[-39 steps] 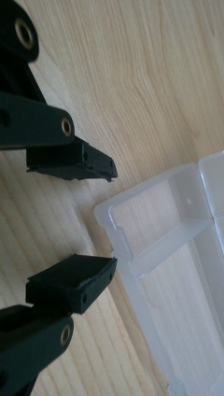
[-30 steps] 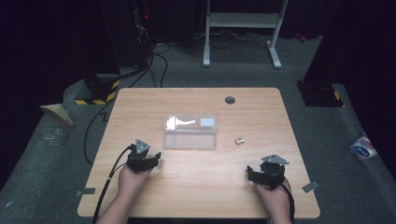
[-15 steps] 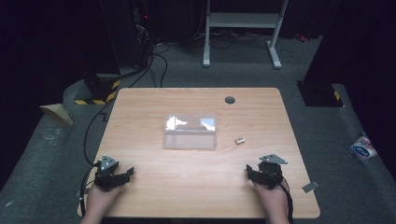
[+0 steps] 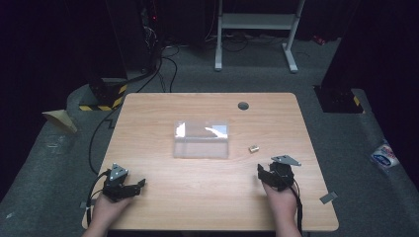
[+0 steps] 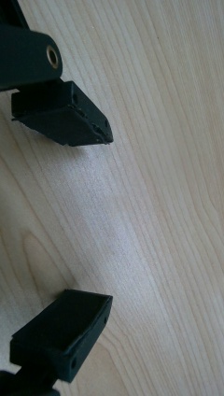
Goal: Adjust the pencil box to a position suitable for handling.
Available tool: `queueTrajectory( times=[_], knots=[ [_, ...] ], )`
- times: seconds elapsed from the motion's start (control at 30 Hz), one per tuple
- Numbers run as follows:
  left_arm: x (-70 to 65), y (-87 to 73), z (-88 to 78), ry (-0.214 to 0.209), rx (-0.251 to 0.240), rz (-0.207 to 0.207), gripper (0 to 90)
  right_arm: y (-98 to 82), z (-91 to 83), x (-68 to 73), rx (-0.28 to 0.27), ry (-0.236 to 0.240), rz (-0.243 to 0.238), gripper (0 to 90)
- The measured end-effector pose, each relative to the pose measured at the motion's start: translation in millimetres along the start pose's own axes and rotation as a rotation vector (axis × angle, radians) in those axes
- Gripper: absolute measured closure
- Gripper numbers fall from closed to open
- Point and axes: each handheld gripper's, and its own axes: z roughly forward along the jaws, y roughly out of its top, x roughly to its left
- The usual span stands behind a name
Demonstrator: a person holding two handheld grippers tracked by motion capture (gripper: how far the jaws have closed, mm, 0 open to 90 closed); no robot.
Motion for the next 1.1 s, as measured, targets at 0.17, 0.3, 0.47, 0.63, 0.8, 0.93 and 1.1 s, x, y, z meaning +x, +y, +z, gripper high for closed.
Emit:
queueTrajectory(
  times=[0.17,0.3,0.47,0.63,0.8,0.93,1.1],
  knots=[
    [0.0,-0.3,-0.2,-0.009,0.000,0.008,18.8,12.8,7.0,6.6,-0.015,-0.011,0.012,40.2],
    [0.1,-0.3,-0.7,-0.017,0.004,0.015,18.8,23.3,14.7,15.2,-0.023,-0.010,0.000,41.1],
    [-0.9,-0.3,-0.1,-0.012,-0.002,0.011,18.8,34.0,24.7,24.8,-0.027,-0.007,-0.030,46.2],
    [-1.2,-1.1,-0.5,-0.010,-0.007,0.010,19.3,40.6,38.5,30.1,-0.015,0.003,-0.031,54.4],
    [-0.9,-1.4,-0.9,-0.013,-0.006,0.013,19.4,48.7,51.3,30.4,-0.014,-0.016,-0.034,58.5],
    [-0.8,-1.8,-1.4,-0.016,-0.006,0.011,19.7,53.7,58.6,28.9,-0.011,-0.045,-0.013,58.5],
    [0.4,-1.4,-1.3,-0.026,-0.004,0.017,19.7,57.6,68.1,24.2,0.000,-0.070,0.025,51.4]
  ],
)
